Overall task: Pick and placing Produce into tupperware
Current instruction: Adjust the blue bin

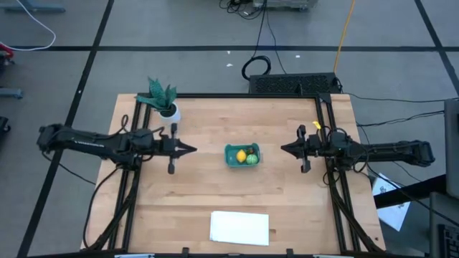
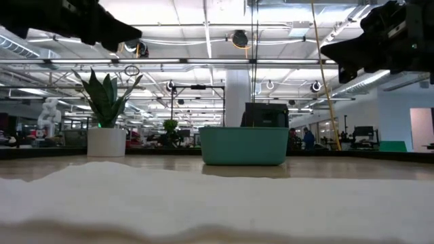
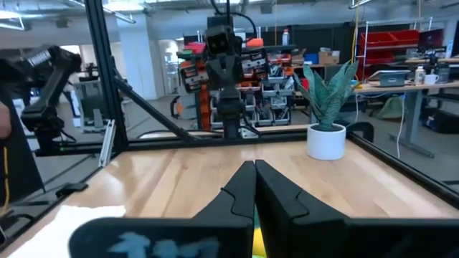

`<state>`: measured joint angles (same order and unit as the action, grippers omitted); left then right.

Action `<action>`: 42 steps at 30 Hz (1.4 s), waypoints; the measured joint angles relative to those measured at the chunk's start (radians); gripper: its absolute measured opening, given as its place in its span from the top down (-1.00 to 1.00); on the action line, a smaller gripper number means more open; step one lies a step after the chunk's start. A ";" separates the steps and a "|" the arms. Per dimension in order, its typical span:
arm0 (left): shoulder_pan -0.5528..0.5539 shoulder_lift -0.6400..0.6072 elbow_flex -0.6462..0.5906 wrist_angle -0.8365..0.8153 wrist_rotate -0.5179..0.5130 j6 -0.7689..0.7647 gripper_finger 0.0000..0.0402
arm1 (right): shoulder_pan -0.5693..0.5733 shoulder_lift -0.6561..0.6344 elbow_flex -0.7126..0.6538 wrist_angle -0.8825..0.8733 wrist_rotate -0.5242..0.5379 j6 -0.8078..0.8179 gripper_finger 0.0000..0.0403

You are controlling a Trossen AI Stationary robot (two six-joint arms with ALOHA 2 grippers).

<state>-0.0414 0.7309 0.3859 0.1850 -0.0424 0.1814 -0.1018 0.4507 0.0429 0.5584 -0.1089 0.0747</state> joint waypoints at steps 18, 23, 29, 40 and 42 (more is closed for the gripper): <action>-0.026 -0.435 -0.067 -0.293 -0.095 0.042 1.00 | -0.001 -0.104 0.000 -0.095 -0.002 0.040 1.00; -0.027 -0.509 -0.067 -0.363 -0.066 0.034 1.00 | -0.001 -0.136 0.000 -0.128 -0.004 0.035 1.00; -0.027 -0.547 -0.068 -0.356 -0.060 0.051 1.00 | -0.001 -0.161 0.000 -0.152 -0.005 0.015 1.00; -0.027 -0.550 -0.162 -0.278 -0.070 0.027 1.00 | -0.001 -0.172 0.000 -0.167 -0.004 -0.004 1.00; -0.027 -0.549 -0.185 -0.263 -0.083 0.021 1.00 | -0.001 -0.171 0.000 -0.174 -0.004 -0.004 1.00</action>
<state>-0.0681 0.1818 0.2009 -0.0783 -0.1252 0.2027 -0.1028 0.2794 0.0431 0.3843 -0.1131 0.0708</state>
